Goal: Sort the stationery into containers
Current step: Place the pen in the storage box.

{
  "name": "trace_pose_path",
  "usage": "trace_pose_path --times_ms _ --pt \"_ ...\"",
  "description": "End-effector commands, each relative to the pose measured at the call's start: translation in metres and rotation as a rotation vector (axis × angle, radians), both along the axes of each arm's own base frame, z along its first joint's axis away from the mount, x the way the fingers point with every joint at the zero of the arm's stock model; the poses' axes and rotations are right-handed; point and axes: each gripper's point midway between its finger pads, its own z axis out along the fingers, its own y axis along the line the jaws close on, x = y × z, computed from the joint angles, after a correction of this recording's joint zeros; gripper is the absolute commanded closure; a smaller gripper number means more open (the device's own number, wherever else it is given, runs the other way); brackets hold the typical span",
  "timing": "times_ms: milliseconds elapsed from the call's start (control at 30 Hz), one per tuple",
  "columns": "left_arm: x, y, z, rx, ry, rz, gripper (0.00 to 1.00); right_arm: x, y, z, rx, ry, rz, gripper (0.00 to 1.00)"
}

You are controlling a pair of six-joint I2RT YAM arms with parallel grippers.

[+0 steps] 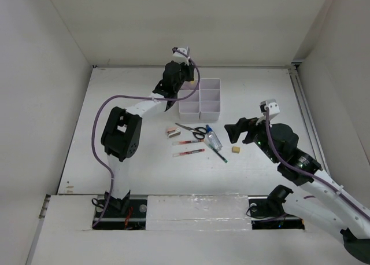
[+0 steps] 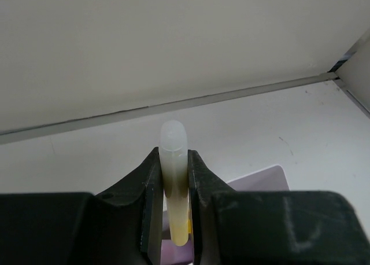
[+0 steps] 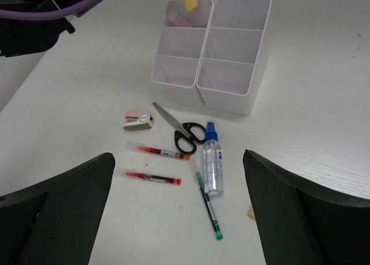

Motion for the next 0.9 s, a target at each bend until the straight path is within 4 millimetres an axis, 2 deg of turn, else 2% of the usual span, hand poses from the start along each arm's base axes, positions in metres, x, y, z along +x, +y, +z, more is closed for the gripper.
trace_pose_path --times_ms 0,33,100,133,167,200,267,300,333,367,433,500,533,567,667,733,767,800,833,867 --pt "0.006 -0.003 0.031 -0.049 -0.076 0.011 1.0 0.0 -0.001 0.01 0.004 -0.031 0.006 0.01" --pt "0.006 -0.003 0.031 -0.059 -0.071 0.011 1.0 0.0 -0.001 0.01 0.004 -0.031 0.006 0.01" --pt "0.005 0.0 0.019 -0.06 -0.049 0.005 1.0 0.0 -0.001 0.01 0.004 -0.031 0.006 0.01" --pt "0.004 0.0 0.028 -0.07 -0.066 0.004 1.0 0.0 -0.001 0.01 0.004 -0.031 0.006 0.01" --pt "0.003 0.001 0.02 -0.062 -0.053 0.005 1.0 0.0 -0.001 0.01 0.004 -0.031 0.006 0.01" --pt "0.003 0.001 0.022 -0.067 -0.061 0.005 0.98 0.002 -0.003 0.01 0.004 -0.031 -0.003 0.01" --pt "0.0 0.003 0.019 -0.065 -0.057 0.005 0.84 0.001 -0.001 0.01 0.005 -0.03 0.008 0.01" --pt "0.0 0.003 0.019 -0.065 -0.057 0.005 0.71 0.001 -0.001 0.01 0.005 -0.03 0.008 0.01" --pt "0.0 0.003 0.019 -0.065 -0.057 0.005 0.48 0.001 -0.001 0.01 0.005 -0.03 0.008 0.01" --pt "-0.001 0.003 0.015 -0.069 -0.045 0.005 0.42 0.001 -0.001 0.01 0.005 -0.03 0.008 0.01" --pt "-0.003 0.001 0.02 -0.081 -0.049 -0.005 0.33 0.001 -0.001 0.01 0.005 -0.03 0.008 0.01" --pt "-0.005 0.002 0.01 -0.082 -0.031 -0.004 0.33 -0.001 -0.002 0.013 0.011 -0.037 0.008 0.01" --pt "-0.007 0.003 0.017 -0.087 -0.041 -0.005 0.31 -0.001 -0.002 0.013 0.011 -0.037 0.008 0.01" --pt "-0.01 0.005 0.012 -0.082 -0.031 -0.004 0.31 -0.001 -0.002 0.013 0.011 -0.037 0.008 0.01" --pt "-0.02 0.007 0.031 -0.118 -0.057 -0.015 0.27 -0.001 -0.002 0.013 0.011 -0.037 0.008 0.01" --pt "-0.03 0.01 0.035 -0.143 -0.052 -0.026 0.22 0.001 -0.001 0.01 0.006 -0.03 0.008 0.01" --pt "-0.037 0.013 0.057 -0.173 -0.087 -0.029 0.15 0.001 -0.001 0.012 0.011 -0.037 0.008 0.01" --pt "-0.043 0.014 0.064 -0.186 -0.092 -0.041 0.1 0.002 0.003 0.008 0.002 -0.023 0.02 0.01" --pt "-0.047 0.015 0.065 -0.196 -0.079 -0.041 0.0 0.004 0.007 0.002 -0.01 -0.005 0.031 0.01" --pt "-0.054 0.018 0.081 -0.213 -0.091 -0.043 0.0 0.003 0.012 0.001 -0.008 -0.001 0.055 0.01"
